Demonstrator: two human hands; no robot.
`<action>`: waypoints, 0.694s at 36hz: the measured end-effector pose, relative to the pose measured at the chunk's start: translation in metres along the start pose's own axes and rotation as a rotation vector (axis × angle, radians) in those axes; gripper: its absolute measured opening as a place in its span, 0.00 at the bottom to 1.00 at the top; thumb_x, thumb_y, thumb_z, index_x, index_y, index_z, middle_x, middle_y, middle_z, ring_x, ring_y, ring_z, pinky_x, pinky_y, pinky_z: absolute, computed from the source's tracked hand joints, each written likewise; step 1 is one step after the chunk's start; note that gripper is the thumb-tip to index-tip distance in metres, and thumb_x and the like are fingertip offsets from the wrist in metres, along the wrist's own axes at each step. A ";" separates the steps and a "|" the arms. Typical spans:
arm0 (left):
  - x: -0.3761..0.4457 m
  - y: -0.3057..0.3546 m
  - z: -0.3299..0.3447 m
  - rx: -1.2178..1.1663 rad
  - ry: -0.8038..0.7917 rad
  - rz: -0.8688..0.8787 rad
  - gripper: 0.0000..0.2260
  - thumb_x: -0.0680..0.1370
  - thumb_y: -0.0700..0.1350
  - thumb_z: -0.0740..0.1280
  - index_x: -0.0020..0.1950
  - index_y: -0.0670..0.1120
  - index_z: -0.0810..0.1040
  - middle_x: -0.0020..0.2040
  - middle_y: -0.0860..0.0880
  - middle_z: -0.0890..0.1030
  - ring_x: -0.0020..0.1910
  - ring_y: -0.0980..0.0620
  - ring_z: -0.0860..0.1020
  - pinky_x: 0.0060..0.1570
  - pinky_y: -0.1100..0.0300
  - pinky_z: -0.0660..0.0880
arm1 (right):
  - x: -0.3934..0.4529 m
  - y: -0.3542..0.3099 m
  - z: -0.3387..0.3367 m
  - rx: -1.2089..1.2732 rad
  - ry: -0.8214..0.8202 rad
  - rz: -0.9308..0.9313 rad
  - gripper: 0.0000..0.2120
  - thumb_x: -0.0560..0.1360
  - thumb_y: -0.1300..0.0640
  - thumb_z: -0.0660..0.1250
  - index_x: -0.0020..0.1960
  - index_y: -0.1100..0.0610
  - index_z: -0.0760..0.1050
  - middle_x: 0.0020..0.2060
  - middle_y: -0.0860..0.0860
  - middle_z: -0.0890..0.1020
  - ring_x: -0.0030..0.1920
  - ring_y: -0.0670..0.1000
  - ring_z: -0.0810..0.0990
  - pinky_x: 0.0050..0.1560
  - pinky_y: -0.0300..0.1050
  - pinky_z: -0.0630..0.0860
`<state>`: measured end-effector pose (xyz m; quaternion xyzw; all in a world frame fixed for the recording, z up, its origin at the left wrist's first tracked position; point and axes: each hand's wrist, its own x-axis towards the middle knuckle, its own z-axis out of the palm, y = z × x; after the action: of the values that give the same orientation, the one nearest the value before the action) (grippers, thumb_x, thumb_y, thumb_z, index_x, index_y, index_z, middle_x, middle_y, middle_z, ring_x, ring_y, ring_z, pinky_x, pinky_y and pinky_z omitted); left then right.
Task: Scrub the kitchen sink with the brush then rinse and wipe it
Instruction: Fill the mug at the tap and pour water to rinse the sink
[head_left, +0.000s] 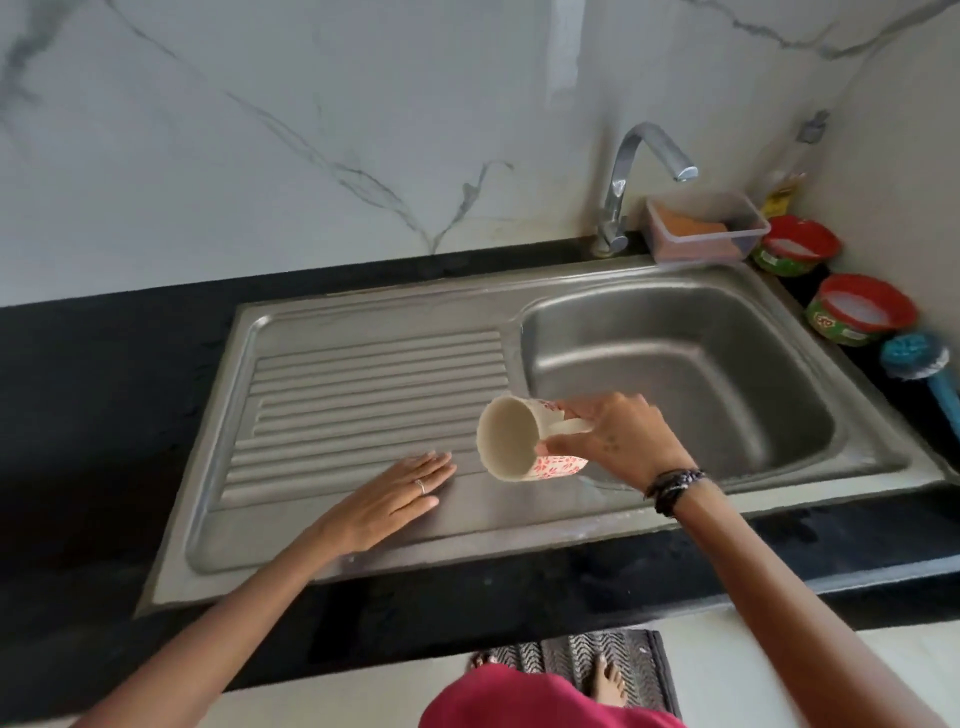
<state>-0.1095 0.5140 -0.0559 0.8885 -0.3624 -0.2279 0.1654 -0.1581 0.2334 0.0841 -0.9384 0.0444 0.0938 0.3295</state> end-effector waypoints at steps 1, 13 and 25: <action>-0.013 -0.004 -0.001 -0.009 -0.026 -0.024 0.37 0.69 0.73 0.32 0.74 0.57 0.45 0.75 0.61 0.43 0.72 0.68 0.38 0.70 0.70 0.34 | 0.001 -0.006 0.005 -0.030 -0.033 -0.019 0.20 0.67 0.44 0.73 0.57 0.49 0.79 0.49 0.48 0.84 0.47 0.48 0.80 0.45 0.38 0.73; -0.095 -0.037 0.008 0.053 -0.178 -0.126 0.23 0.81 0.56 0.43 0.74 0.58 0.38 0.73 0.62 0.35 0.69 0.70 0.32 0.66 0.71 0.29 | 0.008 -0.073 0.057 -0.347 -0.253 -0.230 0.23 0.71 0.43 0.69 0.62 0.51 0.75 0.58 0.49 0.79 0.58 0.51 0.75 0.55 0.41 0.68; -0.081 -0.041 0.015 0.083 -0.176 -0.038 0.28 0.75 0.63 0.36 0.73 0.57 0.36 0.73 0.60 0.34 0.70 0.68 0.31 0.69 0.65 0.28 | 0.005 -0.091 0.083 -0.414 -0.227 -0.227 0.23 0.70 0.44 0.70 0.63 0.50 0.74 0.56 0.50 0.80 0.57 0.53 0.76 0.56 0.45 0.73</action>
<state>-0.1456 0.5984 -0.0646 0.8777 -0.3678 -0.2930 0.0918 -0.1527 0.3556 0.0751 -0.9683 -0.1185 0.1681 0.1416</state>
